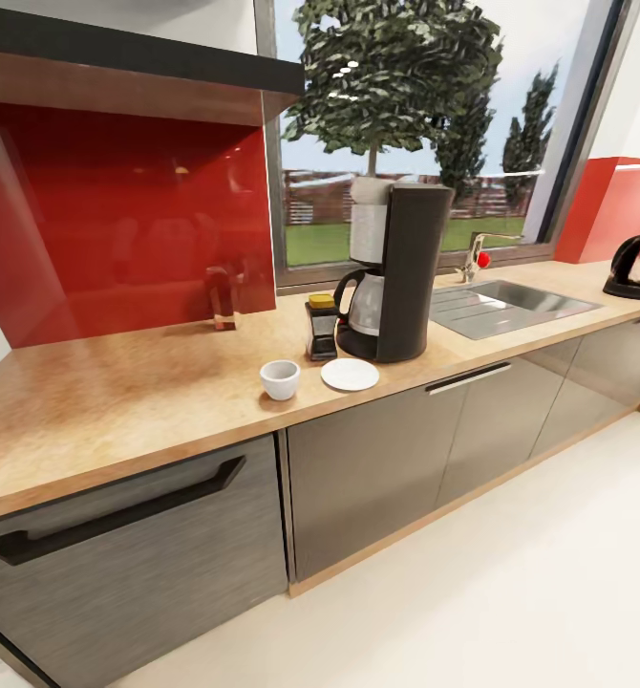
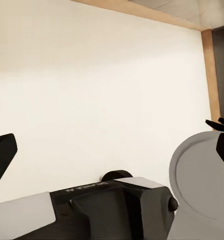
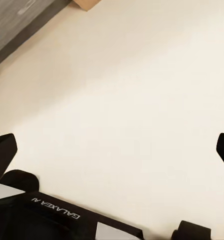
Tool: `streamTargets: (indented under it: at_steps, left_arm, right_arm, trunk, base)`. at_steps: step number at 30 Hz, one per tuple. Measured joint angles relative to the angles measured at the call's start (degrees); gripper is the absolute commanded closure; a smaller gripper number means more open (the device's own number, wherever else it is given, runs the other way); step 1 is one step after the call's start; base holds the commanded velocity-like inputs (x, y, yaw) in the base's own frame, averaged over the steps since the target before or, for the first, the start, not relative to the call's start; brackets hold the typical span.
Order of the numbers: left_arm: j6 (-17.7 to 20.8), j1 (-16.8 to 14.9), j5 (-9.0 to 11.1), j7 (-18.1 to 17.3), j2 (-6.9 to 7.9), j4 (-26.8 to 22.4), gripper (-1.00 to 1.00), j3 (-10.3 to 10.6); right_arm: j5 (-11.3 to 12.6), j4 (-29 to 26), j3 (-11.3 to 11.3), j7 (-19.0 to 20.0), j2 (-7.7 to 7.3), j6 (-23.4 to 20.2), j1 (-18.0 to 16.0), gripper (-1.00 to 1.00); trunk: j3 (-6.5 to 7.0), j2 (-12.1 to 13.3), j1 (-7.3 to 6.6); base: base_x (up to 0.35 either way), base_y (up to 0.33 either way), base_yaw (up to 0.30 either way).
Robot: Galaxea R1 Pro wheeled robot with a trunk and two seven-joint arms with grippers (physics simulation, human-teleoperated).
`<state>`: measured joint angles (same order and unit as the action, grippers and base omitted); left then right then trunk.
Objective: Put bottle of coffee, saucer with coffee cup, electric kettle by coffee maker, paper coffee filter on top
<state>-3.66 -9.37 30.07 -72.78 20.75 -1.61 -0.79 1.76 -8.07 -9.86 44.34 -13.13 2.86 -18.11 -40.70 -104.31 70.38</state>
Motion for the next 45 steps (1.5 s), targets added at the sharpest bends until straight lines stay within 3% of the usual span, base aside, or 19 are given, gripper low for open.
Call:
streamTargets:
  at_steps: [22,32,45]
  left_arm:
    - [0.0,0.0,0.01,0.26,0.07,0.08,-1.0,-0.09]
    - [0.0,-0.02,-0.01,0.49,0.07,0.08,-1.0,-0.05]
    - [0.0,-0.02,0.0,2.56,-0.02,0.02,-1.0,-0.02]
  right_arm:
    - [-0.04,0.44,0.09,-0.28,-0.04,0.48,-0.01,-1.0]
    - [-0.01,0.5,0.07,-0.38,-0.04,0.49,0.02,-1.0]
    - [0.0,0.5,0.08,-0.4,-0.05,0.48,0.03,-1.0]
  trunk:
    - [0.0,0.0,0.0]
    - [0.0,0.0,0.0]
    - [0.0,0.0,0.0]
  base:
    - [0.0,0.0,-0.005]
    - [0.0,-0.026,-0.212]
    - [0.0,-0.201,-0.136]
